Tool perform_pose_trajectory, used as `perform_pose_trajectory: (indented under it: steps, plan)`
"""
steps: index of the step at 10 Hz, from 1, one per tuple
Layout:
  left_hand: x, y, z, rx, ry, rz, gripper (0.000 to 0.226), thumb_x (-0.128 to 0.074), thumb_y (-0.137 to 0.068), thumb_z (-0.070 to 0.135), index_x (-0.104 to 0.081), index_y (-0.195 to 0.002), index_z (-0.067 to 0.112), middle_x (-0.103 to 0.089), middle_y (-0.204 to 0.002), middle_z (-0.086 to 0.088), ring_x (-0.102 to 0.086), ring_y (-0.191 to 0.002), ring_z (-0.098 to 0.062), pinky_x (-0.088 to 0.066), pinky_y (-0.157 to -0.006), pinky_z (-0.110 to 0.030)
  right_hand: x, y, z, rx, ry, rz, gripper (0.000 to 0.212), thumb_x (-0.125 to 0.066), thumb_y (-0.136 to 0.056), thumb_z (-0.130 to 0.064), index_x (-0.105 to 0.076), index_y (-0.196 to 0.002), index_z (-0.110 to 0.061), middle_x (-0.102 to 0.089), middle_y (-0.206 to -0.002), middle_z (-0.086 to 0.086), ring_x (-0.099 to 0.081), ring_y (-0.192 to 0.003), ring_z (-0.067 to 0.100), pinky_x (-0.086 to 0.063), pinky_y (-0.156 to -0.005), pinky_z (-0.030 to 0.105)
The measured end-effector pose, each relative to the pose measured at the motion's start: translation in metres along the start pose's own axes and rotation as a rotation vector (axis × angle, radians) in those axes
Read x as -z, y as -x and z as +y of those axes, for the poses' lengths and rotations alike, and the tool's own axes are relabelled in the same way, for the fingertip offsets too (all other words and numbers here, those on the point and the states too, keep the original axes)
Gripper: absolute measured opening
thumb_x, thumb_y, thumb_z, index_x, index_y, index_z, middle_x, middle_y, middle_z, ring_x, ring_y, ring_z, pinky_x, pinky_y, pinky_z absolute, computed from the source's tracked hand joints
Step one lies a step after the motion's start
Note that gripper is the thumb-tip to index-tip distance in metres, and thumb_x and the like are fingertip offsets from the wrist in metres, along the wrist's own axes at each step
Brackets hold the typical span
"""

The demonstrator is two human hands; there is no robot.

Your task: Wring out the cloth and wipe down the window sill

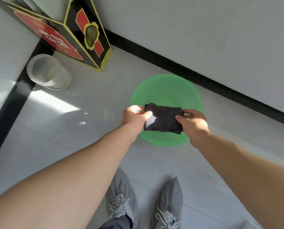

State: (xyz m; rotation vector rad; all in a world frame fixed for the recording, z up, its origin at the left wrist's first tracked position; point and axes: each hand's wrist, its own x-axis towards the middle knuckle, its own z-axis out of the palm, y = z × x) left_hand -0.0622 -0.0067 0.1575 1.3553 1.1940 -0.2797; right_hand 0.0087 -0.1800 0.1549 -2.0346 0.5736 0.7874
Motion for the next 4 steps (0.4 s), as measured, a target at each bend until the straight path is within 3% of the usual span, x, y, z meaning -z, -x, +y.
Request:
perform_pose_trajectory:
  steps: [1,2,3,4]
  plan:
    - [-0.021,-0.047,-0.022,0.027,-0.011,0.041,0.023,-0.081,-0.078,0.011,-0.064,-0.088,0.021,-0.072,-0.094,-0.008,-0.071,-0.090,-0.029,-0.059,-0.086,-0.045,-0.021,-0.042,0.026,0.039,0.020,0.036,0.041,-0.074,-0.086,-0.014,-0.064,-0.125,-0.018,-0.071,-0.104,0.002,-0.067,-0.086,0.021,-0.049,-0.073,0.025]
    - [-0.038,-0.079,-0.042,0.029,-0.002,0.034,0.024,-0.077,-0.082,0.007,-0.065,-0.101,0.015,-0.071,-0.106,-0.014,-0.070,-0.094,-0.032,-0.059,-0.084,-0.037,-0.033,-0.070,0.047,0.088,0.045,0.031,0.046,-0.070,-0.088,-0.011,-0.060,-0.132,-0.016,-0.070,-0.105,0.000,-0.065,-0.086,0.018,-0.048,-0.071,0.023]
    - [-0.045,-0.088,-0.046,-0.055,-0.130,-0.024,0.037,-0.071,-0.088,0.013,-0.061,-0.124,0.011,-0.065,-0.109,0.000,-0.062,-0.091,-0.020,-0.050,-0.071,-0.017,-0.040,-0.082,0.052,0.125,0.120,-0.002,0.046,-0.066,-0.089,-0.011,-0.058,-0.135,-0.014,-0.071,-0.115,0.002,-0.065,-0.090,0.019,-0.052,-0.079,0.028]
    - [-0.039,-0.082,-0.050,-0.070,-0.188,-0.012,0.034,-0.071,-0.090,0.018,-0.061,-0.122,0.014,-0.064,-0.107,-0.001,-0.060,-0.092,-0.022,-0.050,-0.082,-0.026,-0.034,-0.078,0.052,0.108,0.254,0.036,0.040,-0.060,-0.090,-0.014,-0.061,-0.130,-0.017,-0.069,-0.119,0.004,-0.066,-0.094,0.024,-0.051,-0.080,0.029]
